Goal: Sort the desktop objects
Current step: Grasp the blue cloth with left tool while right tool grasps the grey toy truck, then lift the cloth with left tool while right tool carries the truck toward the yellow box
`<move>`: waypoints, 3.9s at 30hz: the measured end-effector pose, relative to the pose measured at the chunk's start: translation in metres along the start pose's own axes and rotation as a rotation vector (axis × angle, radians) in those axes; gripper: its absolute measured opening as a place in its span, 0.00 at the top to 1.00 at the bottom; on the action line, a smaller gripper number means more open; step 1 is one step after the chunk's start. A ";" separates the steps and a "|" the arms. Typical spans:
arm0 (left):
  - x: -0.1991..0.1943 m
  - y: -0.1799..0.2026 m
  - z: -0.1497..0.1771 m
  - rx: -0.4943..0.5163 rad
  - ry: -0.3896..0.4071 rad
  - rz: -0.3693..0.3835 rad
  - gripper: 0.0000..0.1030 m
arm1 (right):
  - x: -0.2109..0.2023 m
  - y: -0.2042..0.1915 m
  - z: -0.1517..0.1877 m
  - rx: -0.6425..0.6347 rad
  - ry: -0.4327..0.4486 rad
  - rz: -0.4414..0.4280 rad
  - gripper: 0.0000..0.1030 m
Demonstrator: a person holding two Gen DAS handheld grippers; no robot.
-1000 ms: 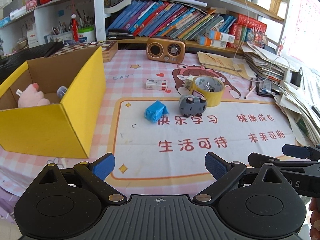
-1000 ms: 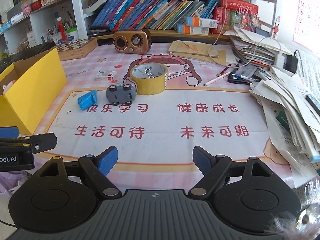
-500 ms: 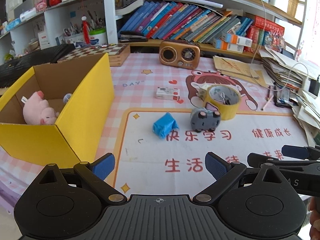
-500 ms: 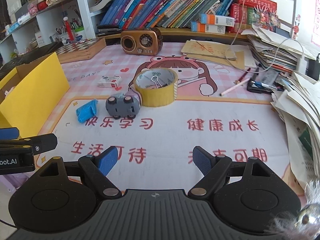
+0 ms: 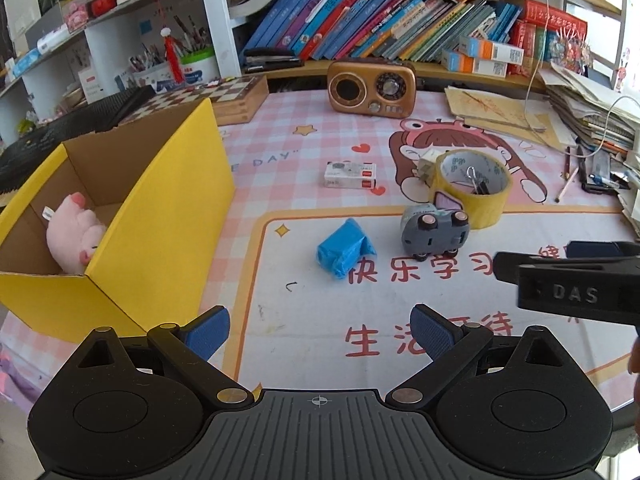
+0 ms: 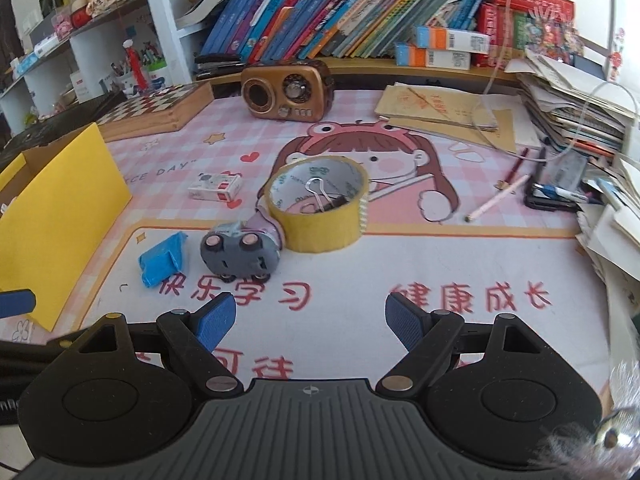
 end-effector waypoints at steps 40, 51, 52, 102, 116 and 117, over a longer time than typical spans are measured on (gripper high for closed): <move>0.066 0.000 -0.039 -0.030 0.002 0.072 0.13 | 0.012 0.004 -0.034 -0.016 0.034 -0.101 0.41; 0.095 -0.002 -0.035 -0.086 -0.029 0.050 0.54 | 0.005 0.026 -0.025 0.008 0.024 -0.047 0.41; 0.094 -0.003 -0.035 -0.084 -0.027 0.051 0.55 | 0.005 0.027 -0.024 0.008 0.021 -0.047 0.41; -0.117 -0.095 0.077 -0.205 0.165 0.188 0.63 | -0.128 -0.100 0.074 -0.080 0.027 -0.107 0.41; -0.145 -0.123 0.106 -0.167 0.153 0.199 0.64 | -0.153 -0.135 0.109 -0.037 0.009 -0.105 0.41; -0.146 -0.126 0.108 -0.166 0.153 0.199 0.64 | -0.154 -0.138 0.111 -0.037 0.009 -0.106 0.41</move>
Point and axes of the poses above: each gripper's, at about its wrist camera, not at the fingertips, and x roughly the way its jaws point, y to its right, z to its underside, the point moved 5 cm from there along x, roughly the way its jaws point, and after that the axes turned 11 degrees about z, right-handed, at the moved point
